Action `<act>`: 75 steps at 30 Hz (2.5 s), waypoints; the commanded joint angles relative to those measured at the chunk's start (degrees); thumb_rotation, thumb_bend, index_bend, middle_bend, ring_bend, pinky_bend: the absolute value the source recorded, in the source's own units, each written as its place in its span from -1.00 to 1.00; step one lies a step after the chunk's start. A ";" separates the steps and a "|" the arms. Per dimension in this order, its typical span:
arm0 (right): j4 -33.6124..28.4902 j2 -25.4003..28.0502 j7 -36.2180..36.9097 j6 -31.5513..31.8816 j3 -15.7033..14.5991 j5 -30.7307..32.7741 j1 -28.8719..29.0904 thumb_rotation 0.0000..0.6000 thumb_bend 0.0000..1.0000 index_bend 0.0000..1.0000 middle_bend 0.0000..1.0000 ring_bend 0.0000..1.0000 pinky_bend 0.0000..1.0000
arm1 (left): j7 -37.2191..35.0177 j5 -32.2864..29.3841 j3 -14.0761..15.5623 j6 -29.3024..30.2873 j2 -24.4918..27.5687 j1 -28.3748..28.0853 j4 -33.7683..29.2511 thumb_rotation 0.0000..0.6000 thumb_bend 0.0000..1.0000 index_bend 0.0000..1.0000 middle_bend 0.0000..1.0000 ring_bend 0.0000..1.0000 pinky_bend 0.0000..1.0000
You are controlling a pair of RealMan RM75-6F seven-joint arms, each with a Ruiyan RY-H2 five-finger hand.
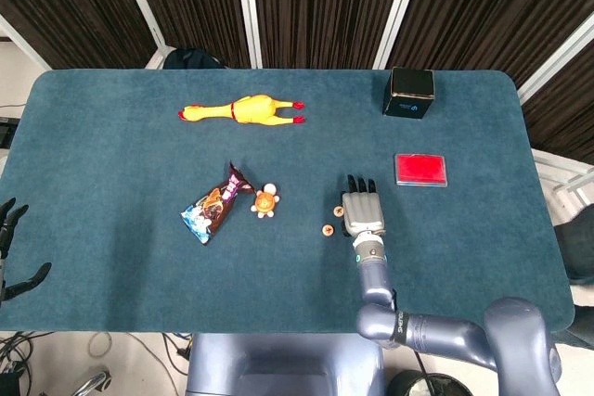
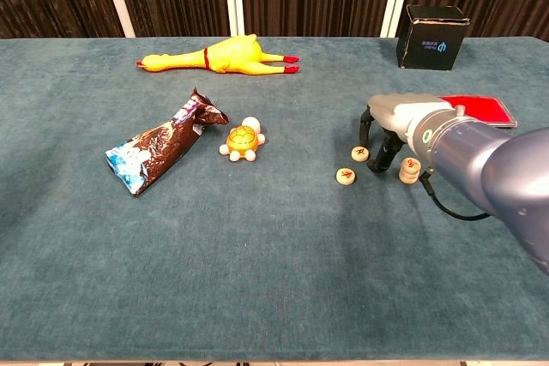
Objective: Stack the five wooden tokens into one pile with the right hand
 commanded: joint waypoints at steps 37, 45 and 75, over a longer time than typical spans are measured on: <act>4.28 -4.03 -0.42 -1.63 2.45 -1.67 -0.21 1.00 -0.14 -0.07 -0.99 -1.00 -1.00 | 0.11 -0.34 0.01 -0.31 0.17 -0.01 -0.13 1.00 -0.59 -0.75 -1.00 -1.00 -0.99; 4.58 -4.46 -0.15 -1.79 2.94 -2.13 -0.22 1.00 -0.14 0.03 -0.99 -1.00 -1.00 | 0.11 -0.37 -0.01 -0.29 0.18 0.00 -0.19 1.00 -0.59 -0.75 -1.00 -1.00 -0.99; -14.02 8.93 -3.92 1.73 3.90 -1.59 -2.39 1.00 -0.14 0.09 -0.99 -1.00 -1.00 | 0.00 -0.50 -0.07 -0.16 0.19 0.12 -0.16 1.00 -0.59 -0.76 -1.00 -1.00 -0.99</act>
